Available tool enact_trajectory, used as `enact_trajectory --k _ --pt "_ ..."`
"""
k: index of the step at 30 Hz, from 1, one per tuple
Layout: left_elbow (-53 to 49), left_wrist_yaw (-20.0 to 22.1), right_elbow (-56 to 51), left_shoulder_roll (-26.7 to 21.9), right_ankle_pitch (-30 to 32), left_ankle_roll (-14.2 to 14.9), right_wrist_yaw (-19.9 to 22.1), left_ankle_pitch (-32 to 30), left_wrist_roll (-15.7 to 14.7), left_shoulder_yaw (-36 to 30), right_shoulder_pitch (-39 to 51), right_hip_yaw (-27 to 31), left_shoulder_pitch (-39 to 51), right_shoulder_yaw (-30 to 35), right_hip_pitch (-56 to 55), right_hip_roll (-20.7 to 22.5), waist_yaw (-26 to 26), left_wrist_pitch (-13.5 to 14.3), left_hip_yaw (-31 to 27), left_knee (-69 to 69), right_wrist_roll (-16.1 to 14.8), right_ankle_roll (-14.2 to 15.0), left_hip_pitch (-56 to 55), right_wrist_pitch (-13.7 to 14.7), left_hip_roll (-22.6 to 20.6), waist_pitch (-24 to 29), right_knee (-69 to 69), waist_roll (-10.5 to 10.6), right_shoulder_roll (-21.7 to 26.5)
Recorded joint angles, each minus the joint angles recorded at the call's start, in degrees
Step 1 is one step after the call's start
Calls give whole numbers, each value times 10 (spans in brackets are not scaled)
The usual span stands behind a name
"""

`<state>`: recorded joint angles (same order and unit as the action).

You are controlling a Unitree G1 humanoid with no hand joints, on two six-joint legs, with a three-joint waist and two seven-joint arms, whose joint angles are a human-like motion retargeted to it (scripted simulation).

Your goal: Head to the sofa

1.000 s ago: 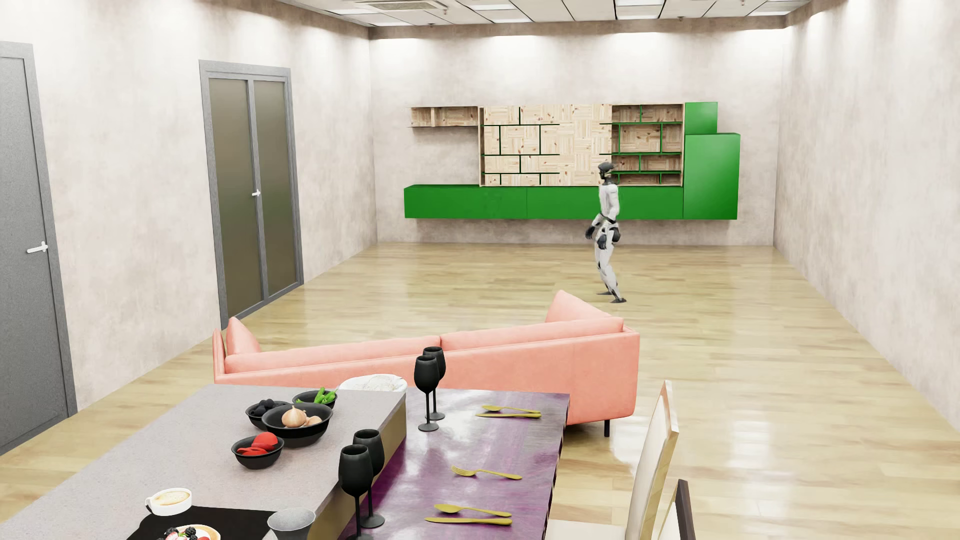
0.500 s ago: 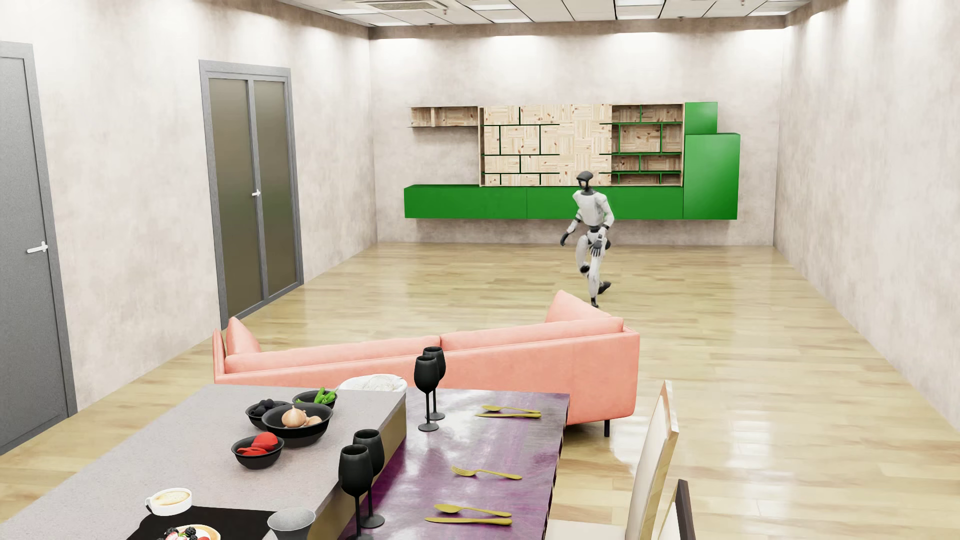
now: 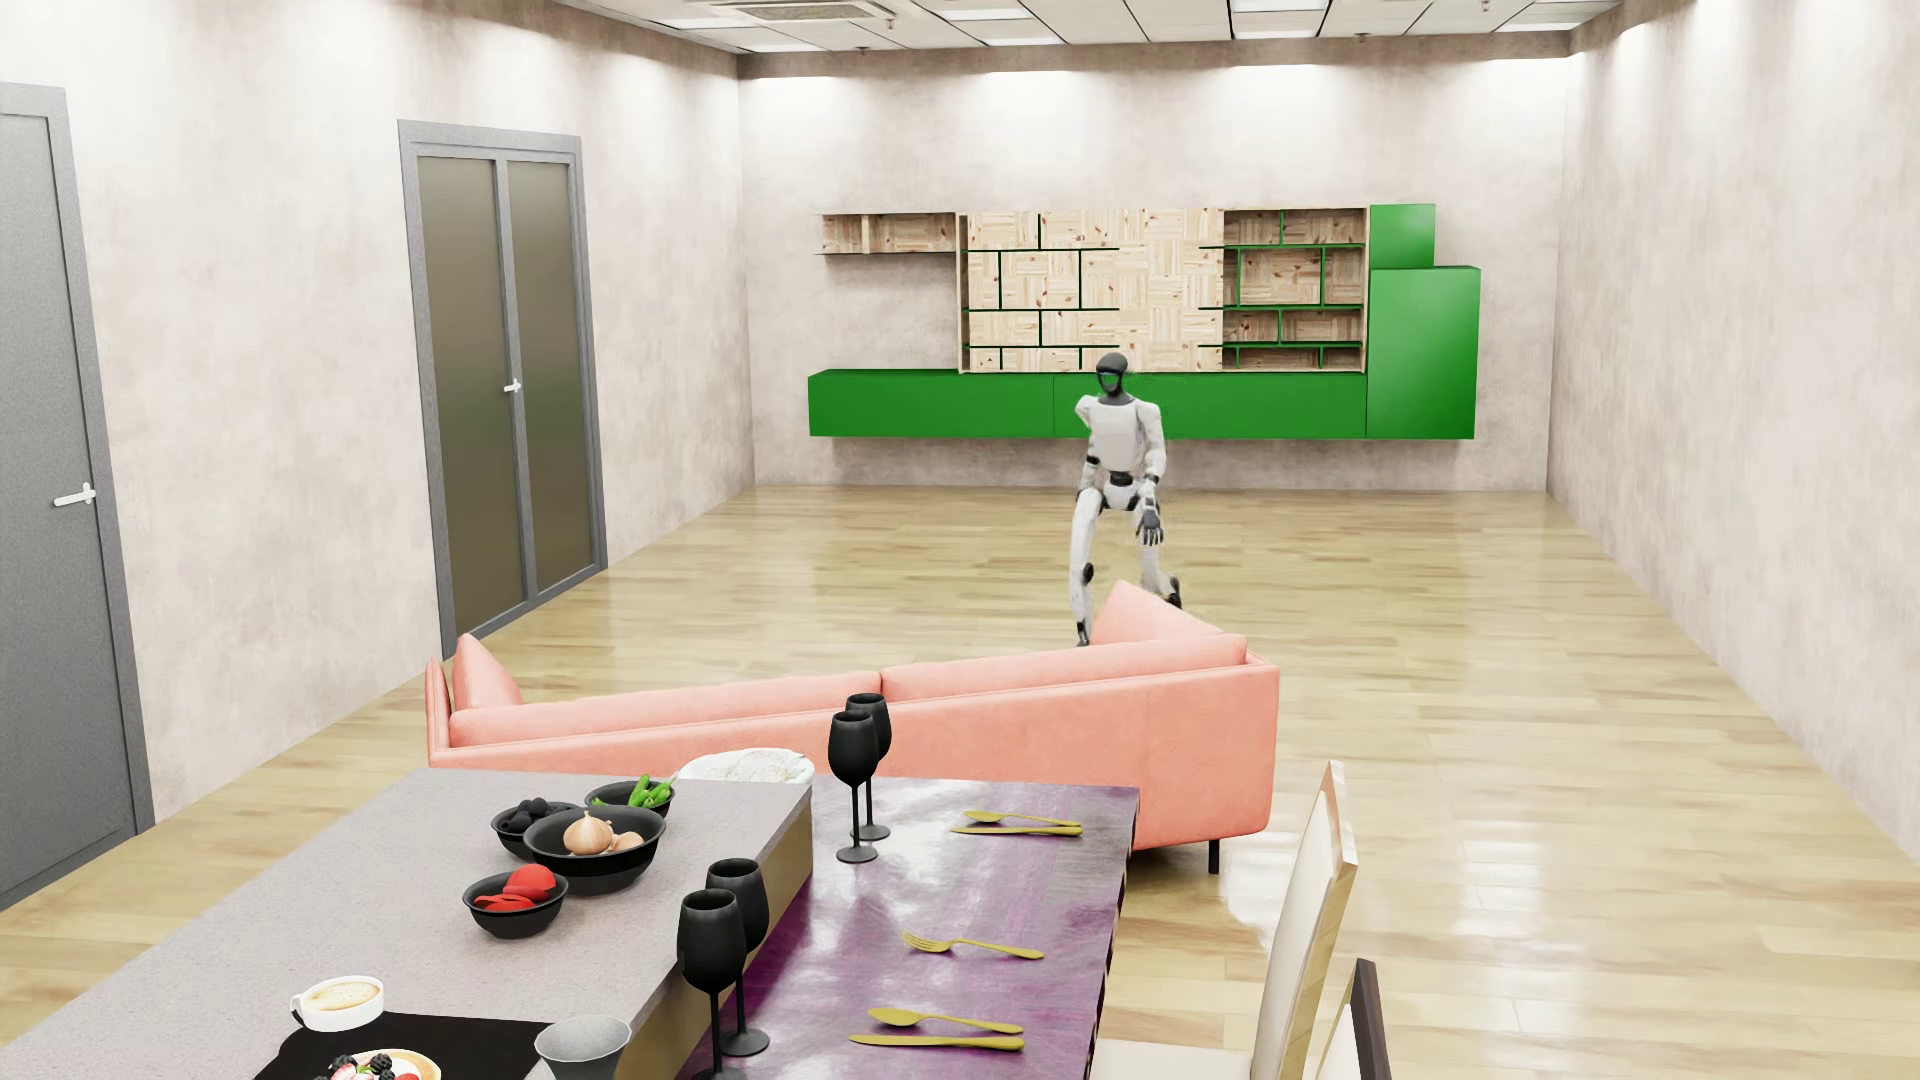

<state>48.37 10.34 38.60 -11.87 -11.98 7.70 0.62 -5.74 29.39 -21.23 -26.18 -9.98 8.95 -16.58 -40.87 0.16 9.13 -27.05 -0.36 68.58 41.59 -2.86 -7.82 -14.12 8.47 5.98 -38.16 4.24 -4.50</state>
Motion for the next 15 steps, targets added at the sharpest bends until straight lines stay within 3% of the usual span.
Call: enact_trajectory --k 1,2,3,4,5,6,7,9,10,11,12,13,14,15 --pt "44 -25 6 6 -27 -35 -4 48 -5 -9 38 2 -18 18 48 10 -10 -7 2 77 11 6 -91 3 3 3 21 3 17" --pt "67 -79 2 5 -43 -38 -2 72 -3 -39 80 9 -40 40 102 19 -23 -3 7 96 23 18 -177 6 -3 2 62 2 33" --pt "77 -141 -5 -4 -54 -53 10 93 -2 -70 109 22 -66 60 159 25 -38 21 22 62 32 27 -245 25 -9 -3 108 0 49" --pt "67 -190 -12 -23 -65 -48 22 119 -9 -81 135 30 -107 79 210 33 -53 50 36 -4 35 27 -297 52 -11 -9 141 -5 60" --pt "42 -219 -22 -37 -87 -58 26 122 -25 -64 164 35 -153 103 257 38 -68 62 38 -91 34 23 -338 77 -15 -16 159 -9 67" --pt "5 -226 -39 -50 -119 -59 24 122 -41 -24 193 42 -204 131 301 42 -81 65 34 -205 31 24 -364 102 -15 -22 163 -13 76" --pt "-39 -207 -66 -55 -148 -50 21 104 -47 29 219 52 -255 157 344 42 -93 65 22 -340 24 29 -377 124 -13 -28 166 -16 87" --pt "-110 -97 -131 -28 -170 -59 44 122 -34 142 242 75 -340 176 428 31 -118 59 56 -570 -13 45 -366 156 12 -36 159 -14 100" --pt "-123 -29 -161 3 -147 -48 66 118 -23 185 233 87 -364 170 454 16 -129 48 97 -560 -47 60 -356 164 20 -39 122 -13 103" --pt "-119 19 -184 38 -72 -118 84 39 -14 208 213 96 -372 160 457 -12 -139 30 110 -479 -79 77 -361 166 16 -38 44 -16 111" --pt "-101 30 -196 64 68 -158 94 27 -7 210 189 112 -364 150 424 -34 -144 11 126 -388 -99 90 -358 158 11 -34 -88 -23 119" --pt "-72 -3 -194 74 183 -150 97 83 0 192 166 100 -340 139 365 -73 -144 1 138 -322 -104 110 -342 141 2 -30 -228 -31 123" --pt "-42 -63 -172 72 181 -148 96 134 10 159 152 88 -307 130 298 -114 -136 3 148 -296 -97 94 -309 114 -17 -27 -333 -42 121" --pt "-20 -121 -133 62 126 -145 90 166 25 120 145 85 -266 126 229 -122 -122 16 151 -310 -85 38 -261 82 -45 -26 -389 -51 114"
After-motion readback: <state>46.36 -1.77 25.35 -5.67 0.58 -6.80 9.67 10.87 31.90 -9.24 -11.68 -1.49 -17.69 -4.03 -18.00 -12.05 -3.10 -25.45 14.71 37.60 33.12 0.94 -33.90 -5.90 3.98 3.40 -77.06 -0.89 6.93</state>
